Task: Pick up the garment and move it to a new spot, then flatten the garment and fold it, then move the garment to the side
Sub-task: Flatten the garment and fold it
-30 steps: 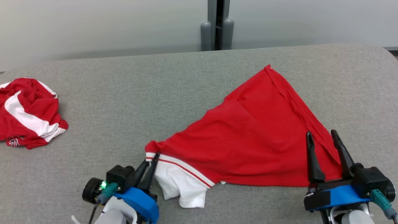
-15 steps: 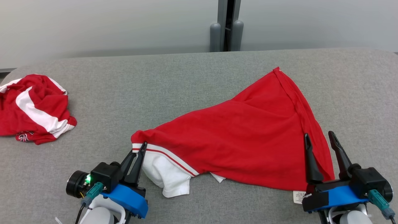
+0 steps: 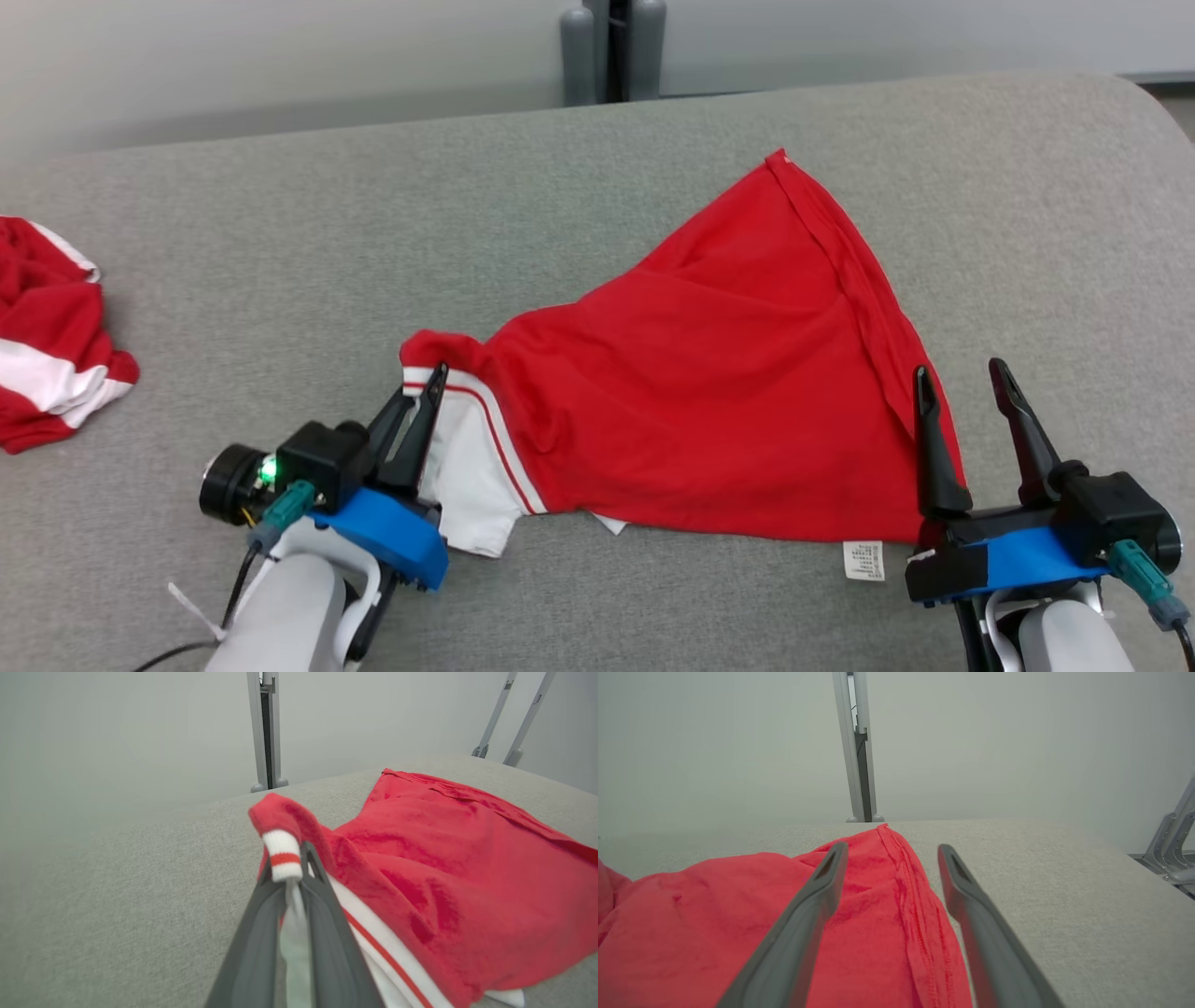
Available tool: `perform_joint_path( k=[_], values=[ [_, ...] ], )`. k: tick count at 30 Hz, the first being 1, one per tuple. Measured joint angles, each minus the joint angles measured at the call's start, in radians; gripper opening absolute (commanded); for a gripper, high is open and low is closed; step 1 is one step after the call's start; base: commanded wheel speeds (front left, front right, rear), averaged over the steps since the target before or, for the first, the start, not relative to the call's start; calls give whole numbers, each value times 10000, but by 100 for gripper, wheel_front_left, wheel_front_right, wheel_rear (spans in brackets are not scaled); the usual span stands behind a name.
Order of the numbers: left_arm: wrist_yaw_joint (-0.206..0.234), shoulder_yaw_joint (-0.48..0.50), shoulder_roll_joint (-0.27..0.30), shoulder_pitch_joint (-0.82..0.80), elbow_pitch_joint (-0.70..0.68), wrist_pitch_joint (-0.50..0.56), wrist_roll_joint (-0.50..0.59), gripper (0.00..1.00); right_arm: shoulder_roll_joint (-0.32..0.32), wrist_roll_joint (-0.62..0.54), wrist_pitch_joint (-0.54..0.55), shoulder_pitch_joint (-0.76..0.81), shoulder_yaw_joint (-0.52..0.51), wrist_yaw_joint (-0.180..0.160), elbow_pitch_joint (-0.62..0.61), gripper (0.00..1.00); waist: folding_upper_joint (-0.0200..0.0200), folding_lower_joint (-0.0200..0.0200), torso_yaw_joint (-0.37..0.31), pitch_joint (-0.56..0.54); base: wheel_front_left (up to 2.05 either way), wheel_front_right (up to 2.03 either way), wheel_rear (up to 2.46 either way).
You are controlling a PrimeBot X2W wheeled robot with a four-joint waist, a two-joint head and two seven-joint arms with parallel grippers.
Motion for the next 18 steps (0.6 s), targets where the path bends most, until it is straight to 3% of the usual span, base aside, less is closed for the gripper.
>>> perform_joint_path(
  k=[11,12,13,18],
  values=[
    [-119,125,44,-1223,1275,0,52,0,-12,-58,0,-273,-73,0,-54,100,1,1,-561,593,0,0,0],
    [-127,163,46,-1244,1348,0,54,34,-12,-59,0,-274,-79,0,-48,100,0,1,-556,581,0,0,0],
    [-125,224,46,-1245,1361,0,71,100,-12,-59,2,-275,-90,0,-33,100,0,1,-543,561,0,0,0],
    [-81,610,-42,-881,957,2,128,100,-10,-61,0,-269,-75,0,19,100,0,1,-398,327,0,0,0]
  ],
)
